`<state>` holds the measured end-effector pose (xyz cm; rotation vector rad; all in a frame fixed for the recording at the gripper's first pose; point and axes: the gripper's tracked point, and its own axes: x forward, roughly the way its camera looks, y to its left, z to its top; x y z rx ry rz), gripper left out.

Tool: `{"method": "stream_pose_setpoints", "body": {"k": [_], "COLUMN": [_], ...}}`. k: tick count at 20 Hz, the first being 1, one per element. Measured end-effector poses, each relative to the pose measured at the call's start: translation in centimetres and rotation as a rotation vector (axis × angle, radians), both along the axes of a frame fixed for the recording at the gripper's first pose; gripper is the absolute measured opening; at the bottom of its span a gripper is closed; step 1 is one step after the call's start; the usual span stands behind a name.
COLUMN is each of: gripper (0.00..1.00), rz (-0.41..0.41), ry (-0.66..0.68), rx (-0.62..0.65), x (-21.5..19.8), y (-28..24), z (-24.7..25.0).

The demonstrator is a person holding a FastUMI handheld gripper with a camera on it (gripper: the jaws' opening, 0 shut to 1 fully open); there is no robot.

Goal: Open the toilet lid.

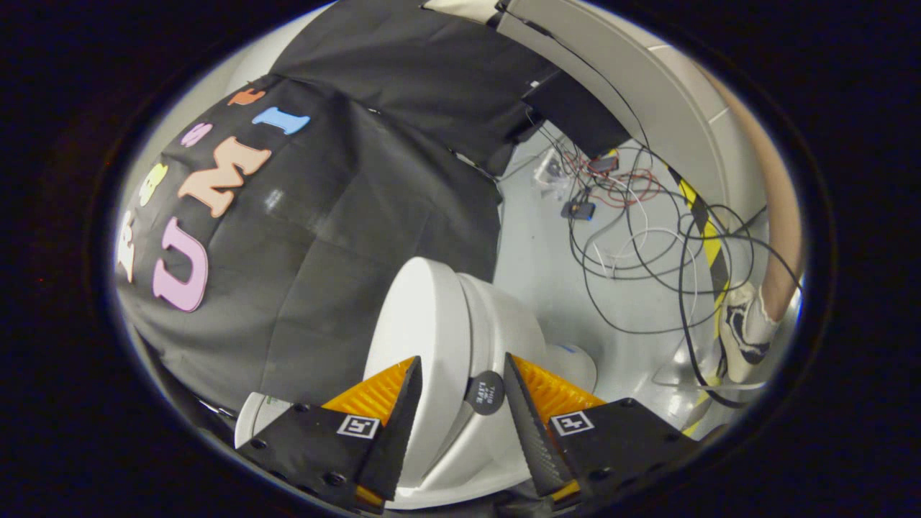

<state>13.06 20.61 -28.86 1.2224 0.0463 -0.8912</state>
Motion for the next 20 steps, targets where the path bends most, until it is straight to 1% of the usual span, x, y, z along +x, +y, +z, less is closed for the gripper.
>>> {"method": "stream_pose_setpoints", "body": {"k": [3, 6, 10, 15, 18, 20], "gripper": [0.69, 0.69, 0.69, 0.69, 0.43, 0.43], "rz": [0.022, 0.070, 0.107, 0.125, 0.147, 0.154], "ry": [0.000, -0.015, -0.041, -0.076, -0.046, -0.043], "rx": [0.062, 0.125, 0.156, 0.173, 0.193, 0.185], "x": [0.6, 1.7, 2.5, 3.3, 3.8, 4.0], "y": [1.0, 2.1, 2.5, 2.1, 1.8, 2.0], "z": [-1.5, -2.4, -2.5, -2.7, -3.5, -3.5]}}
